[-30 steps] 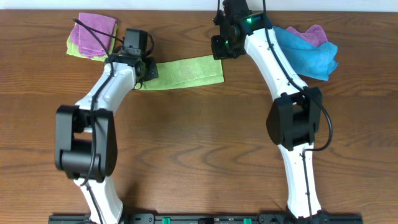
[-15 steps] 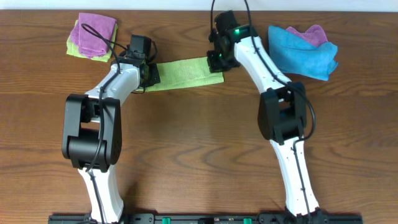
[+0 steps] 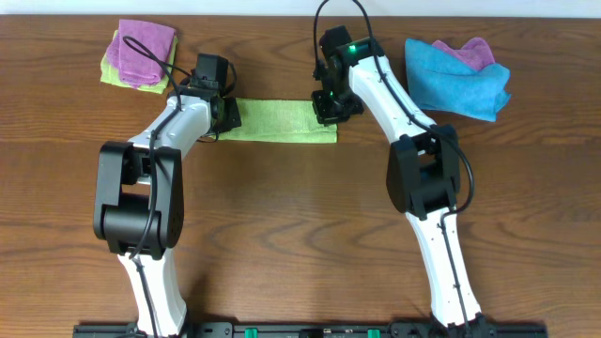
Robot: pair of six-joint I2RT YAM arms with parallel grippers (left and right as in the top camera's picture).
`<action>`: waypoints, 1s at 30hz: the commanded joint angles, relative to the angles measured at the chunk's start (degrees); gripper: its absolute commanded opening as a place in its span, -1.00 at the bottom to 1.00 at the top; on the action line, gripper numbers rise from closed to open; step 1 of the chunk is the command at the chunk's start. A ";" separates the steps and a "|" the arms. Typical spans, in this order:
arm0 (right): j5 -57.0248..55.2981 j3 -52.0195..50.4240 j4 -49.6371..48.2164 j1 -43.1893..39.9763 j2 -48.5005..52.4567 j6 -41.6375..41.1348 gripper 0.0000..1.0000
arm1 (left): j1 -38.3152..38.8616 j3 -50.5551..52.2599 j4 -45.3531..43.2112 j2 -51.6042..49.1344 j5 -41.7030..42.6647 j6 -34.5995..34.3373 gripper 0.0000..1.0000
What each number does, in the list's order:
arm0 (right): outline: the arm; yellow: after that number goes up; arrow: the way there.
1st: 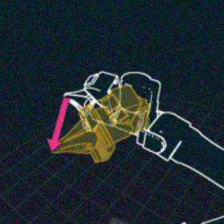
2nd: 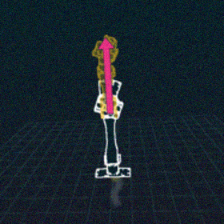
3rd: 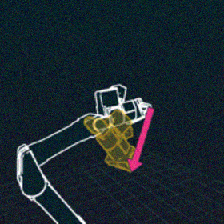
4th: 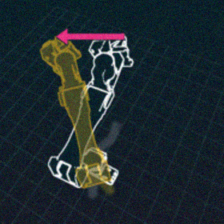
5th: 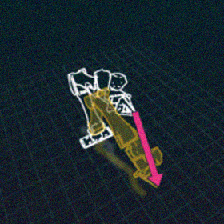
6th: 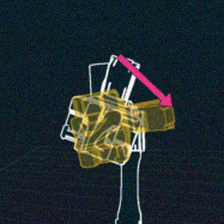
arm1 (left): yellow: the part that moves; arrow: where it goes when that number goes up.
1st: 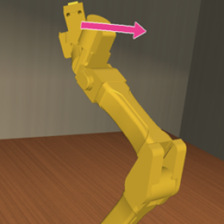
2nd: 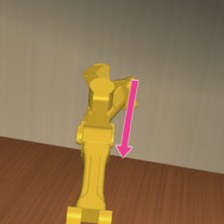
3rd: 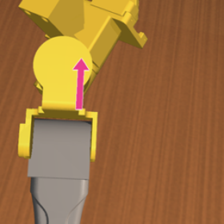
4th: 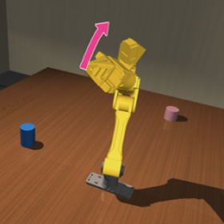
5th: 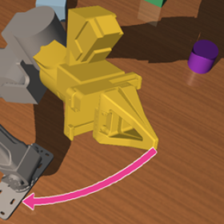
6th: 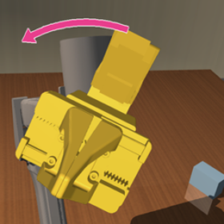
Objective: Fold the cloth
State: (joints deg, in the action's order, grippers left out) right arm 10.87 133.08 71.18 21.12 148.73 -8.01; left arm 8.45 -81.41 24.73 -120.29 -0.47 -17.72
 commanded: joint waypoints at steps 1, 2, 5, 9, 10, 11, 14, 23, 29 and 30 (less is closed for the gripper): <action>-2.08 -0.90 1.84 0.66 1.90 0.81 -0.97 | -0.28 -0.83 0.37 -1.01 -1.62 1.03 -0.88; -2.08 -0.85 2.32 0.66 1.64 0.81 -0.97 | -0.28 -0.83 0.55 -1.01 -1.62 1.03 -0.88; -2.08 -0.76 4.09 0.66 0.48 0.85 -0.80 | -0.28 -0.83 1.11 -1.01 -1.62 1.05 -0.88; -2.08 -0.76 6.58 0.17 -2.58 1.11 0.29 | -0.15 -0.83 2.56 -1.01 -1.38 0.98 -0.88; -2.08 -0.76 7.04 -0.11 -3.52 1.44 0.41 | -0.11 -0.83 3.21 -1.01 -0.90 0.98 -0.88; -2.10 -0.76 7.37 -0.37 -4.42 1.51 0.56 | -0.02 -0.83 3.98 -1.01 -0.22 0.98 -0.88; -2.10 -0.76 8.00 -1.62 -7.78 2.16 0.71 | 0.35 -0.83 5.77 -1.01 1.25 0.94 -0.88; -0.96 -0.76 9.73 -8.98 -15.69 4.04 0.88 | 4.11 -0.15 10.99 -1.01 1.55 0.76 -0.88; 14.69 -2.23 10.93 -19.30 -16.33 11.28 0.75 | 6.27 0.04 13.11 -1.01 1.36 0.76 -0.88; 17.22 -3.21 10.58 -20.74 -16.33 12.00 0.74 | 6.25 0.04 13.18 -1.01 1.36 0.76 -0.88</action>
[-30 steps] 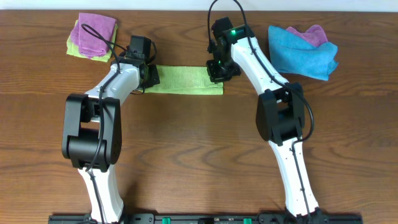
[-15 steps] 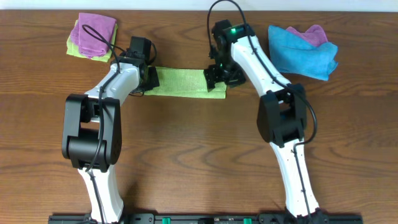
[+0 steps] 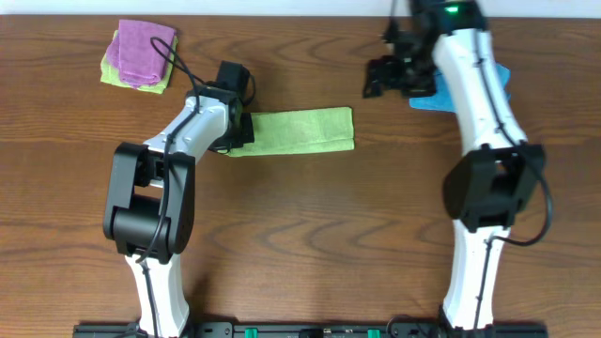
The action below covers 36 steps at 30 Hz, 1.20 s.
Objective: Fold the cloth
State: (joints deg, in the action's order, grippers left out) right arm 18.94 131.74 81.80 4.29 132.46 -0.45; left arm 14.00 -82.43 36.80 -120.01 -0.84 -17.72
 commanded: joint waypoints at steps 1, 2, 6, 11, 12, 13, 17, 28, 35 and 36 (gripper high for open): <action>13.05 -3.61 -0.83 -5.35 -0.07 5.53 0.72 | 0.70 1.07 1.16 -1.29 1.73 0.76 -0.88; 16.39 -5.68 -1.68 -6.40 -0.07 6.80 0.70 | 0.66 1.07 1.18 -1.29 1.70 0.79 -0.88; 21.94 -15.85 -7.28 -7.67 -0.07 7.65 0.64 | 0.63 1.07 0.72 -1.29 1.73 0.79 -0.88; 22.97 -24.87 -13.73 -5.57 -0.07 7.54 0.65 | 0.63 1.07 -0.07 -1.29 1.75 0.76 -0.88; 23.12 -26.14 -14.93 -4.94 -0.07 7.17 0.64 | 0.63 1.07 -0.35 -1.29 1.75 0.76 -0.88; 23.12 -27.06 -15.76 -4.28 -0.07 7.04 0.64 | 0.63 1.07 -0.57 -1.29 1.77 0.76 -0.88; 21.64 -29.68 -19.74 -1.46 -0.02 5.20 0.69 | 0.63 1.07 -1.09 -1.29 1.92 0.76 -0.88; 15.58 -30.38 -26.56 4.33 2.93 -1.14 0.69 | 0.63 1.07 -1.05 -1.29 1.95 0.79 -0.88; 17.94 -30.38 -28.50 6.91 4.33 -2.75 0.61 | 0.63 1.07 -1.07 -1.29 1.97 0.79 -0.88; 18.18 -30.38 -28.72 7.28 4.33 -2.75 0.59 | 0.63 1.07 -1.07 -1.29 1.97 0.81 -0.88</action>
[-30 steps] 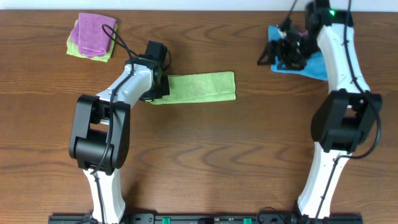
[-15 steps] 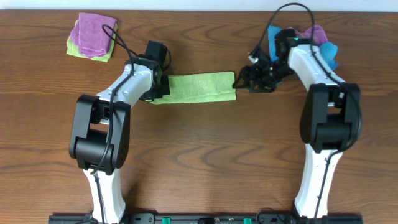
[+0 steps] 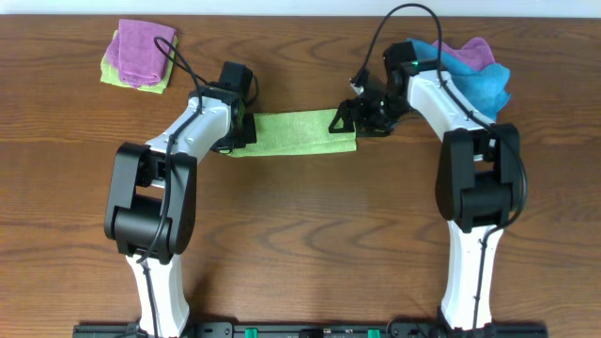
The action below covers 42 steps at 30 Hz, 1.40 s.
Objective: Fold the cloth
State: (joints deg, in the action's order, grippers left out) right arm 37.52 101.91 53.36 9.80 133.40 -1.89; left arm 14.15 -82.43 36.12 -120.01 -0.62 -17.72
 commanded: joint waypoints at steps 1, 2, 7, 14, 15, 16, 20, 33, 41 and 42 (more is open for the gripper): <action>-0.44 -0.55 -0.46 2.19 3.39 -1.29 0.55 | 0.48 1.07 -0.39 -1.29 1.75 0.81 -0.88; -0.44 -0.55 -0.55 2.60 3.39 -1.31 0.51 | 0.48 1.07 -0.39 -1.29 1.75 0.81 -0.88; -0.44 -0.39 -0.70 2.56 3.39 -1.60 -0.22 | 0.48 1.07 -0.37 -1.29 2.21 0.81 -0.88; -1.01 2.69 1.33 1.36 3.32 -3.87 -0.97 | 0.50 1.03 -0.63 -1.27 4.00 0.83 -0.88; -1.90 3.78 2.56 1.25 3.32 -3.87 -0.97 | 0.48 0.94 -0.63 -1.27 4.46 0.85 -0.88; -3.28 4.90 3.85 1.25 3.32 -3.87 -0.97 | 0.48 0.85 -0.63 -1.27 5.11 0.94 -0.88; -12.52 11.61 11.74 1.66 3.32 -3.87 -0.97 | 0.50 0.44 -0.59 -0.87 7.02 0.96 -0.88; -31.63 21.11 22.97 4.94 3.32 -6.29 -0.97 | 0.46 -9.92 -0.55 12.04 9.40 3.80 -0.88; -38.58 21.11 23.12 9.57 3.32 -9.55 -0.97 | 0.37 -10.47 3.08 25.00 8.98 6.19 -0.88; -40.46 21.11 23.15 10.54 3.32 -10.34 -0.97 | 0.24 -10.45 3.93 27.41 8.90 6.21 -0.88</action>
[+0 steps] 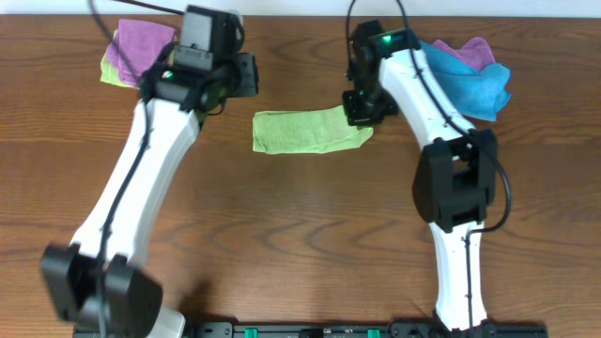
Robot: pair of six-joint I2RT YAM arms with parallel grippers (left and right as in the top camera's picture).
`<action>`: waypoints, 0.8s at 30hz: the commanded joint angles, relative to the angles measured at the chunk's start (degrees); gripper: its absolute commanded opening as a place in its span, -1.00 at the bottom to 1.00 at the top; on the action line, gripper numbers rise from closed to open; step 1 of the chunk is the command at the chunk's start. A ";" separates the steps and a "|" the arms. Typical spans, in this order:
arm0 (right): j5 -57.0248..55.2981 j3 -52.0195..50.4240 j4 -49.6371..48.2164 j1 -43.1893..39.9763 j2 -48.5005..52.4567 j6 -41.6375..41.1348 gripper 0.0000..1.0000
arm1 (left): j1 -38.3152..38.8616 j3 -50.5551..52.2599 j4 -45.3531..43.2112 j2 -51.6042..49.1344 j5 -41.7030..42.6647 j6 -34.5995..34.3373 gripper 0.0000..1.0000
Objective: Fold the cloth
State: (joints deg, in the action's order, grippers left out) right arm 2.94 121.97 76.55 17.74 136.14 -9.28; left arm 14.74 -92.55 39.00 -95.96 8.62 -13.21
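Observation:
The green cloth [308, 130] lies on the wooden table [300, 244] as a folded strip in the overhead view. My right gripper [361, 113] is down on the strip's right end, apparently shut on it. My left gripper [246, 77] is raised high, up and to the left of the cloth. It holds nothing, and its jaws look open. The strip's left end lies free.
A folded pink cloth on a green one [131, 47] sits at the back left, partly under my left arm. A heap of blue and purple cloths [474, 75] lies at the back right, behind my right arm.
My left gripper has let go of the cloth's left end and now stands high above the table. The cloth sits further right, with my right gripper over its right end.
Both grippers were at the ends of the green strip. Then the right one was away by the blue heap while the left stayed at the left end. It then returned to the right end. Now the left arm is lifted off and the strip sits further right.

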 commanded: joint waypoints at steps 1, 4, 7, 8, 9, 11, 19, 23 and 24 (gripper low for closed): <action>-8.63 1.05 -0.07 4.39 0.59 -4.07 -0.97 | -0.66 -0.35 2.16 6.62 -1.49 1.68 -0.88; -11.85 1.05 -0.55 7.39 0.59 -4.48 -0.97 | -1.27 -0.35 4.26 12.70 -5.11 1.73 -0.88; -15.80 1.09 -1.11 10.80 0.59 -5.53 -0.97 | -1.40 -0.33 5.90 19.17 -7.91 3.08 -0.88; -17.18 1.20 -1.16 11.82 0.59 -5.90 -0.97 | -1.38 -0.33 6.43 20.98 -8.41 3.37 -0.88; -18.58 1.44 -1.16 12.85 0.59 -6.19 -0.97 | -1.38 -0.33 7.08 22.64 -8.63 3.43 -0.88; -21.18 2.25 -1.11 15.04 0.59 -6.60 -0.97 | -1.38 -0.33 9.11 26.32 -8.85 3.43 -0.88; -25.20 6.25 -2.91 21.09 0.59 -6.54 -0.98 | -1.36 -0.33 16.28 33.24 -8.79 3.39 -0.88; -22.86 6.25 -5.18 22.71 0.61 -6.29 -0.97 | -1.31 -0.33 17.81 35.69 -8.57 3.37 -0.88; -22.34 6.25 -5.77 22.91 0.61 -6.29 -0.97 | -1.31 -0.33 18.03 36.09 -8.57 3.37 -0.88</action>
State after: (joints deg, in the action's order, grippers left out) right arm -19.64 127.24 71.70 39.77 136.14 -14.70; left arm 13.52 -92.60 56.53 -61.63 0.84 -10.46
